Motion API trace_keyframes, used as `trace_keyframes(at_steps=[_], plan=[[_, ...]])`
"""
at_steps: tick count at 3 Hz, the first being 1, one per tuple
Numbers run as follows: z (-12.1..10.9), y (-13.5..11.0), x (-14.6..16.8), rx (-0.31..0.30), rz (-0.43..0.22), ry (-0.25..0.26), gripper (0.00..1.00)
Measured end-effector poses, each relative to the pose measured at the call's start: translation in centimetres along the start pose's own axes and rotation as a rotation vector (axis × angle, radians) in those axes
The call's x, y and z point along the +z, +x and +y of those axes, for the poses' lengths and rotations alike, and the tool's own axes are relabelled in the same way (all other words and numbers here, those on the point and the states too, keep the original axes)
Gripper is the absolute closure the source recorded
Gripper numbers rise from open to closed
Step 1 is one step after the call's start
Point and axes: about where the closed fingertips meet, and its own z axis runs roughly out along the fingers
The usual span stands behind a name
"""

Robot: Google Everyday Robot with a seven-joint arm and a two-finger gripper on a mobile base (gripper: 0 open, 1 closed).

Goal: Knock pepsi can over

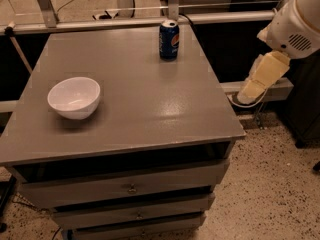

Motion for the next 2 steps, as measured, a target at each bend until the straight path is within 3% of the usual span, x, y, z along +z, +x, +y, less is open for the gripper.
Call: trace_keyframes(at_steps=[2], plan=[[-5.5,-3.3,4.0,0.085,-0.151,0.057,0.0]])
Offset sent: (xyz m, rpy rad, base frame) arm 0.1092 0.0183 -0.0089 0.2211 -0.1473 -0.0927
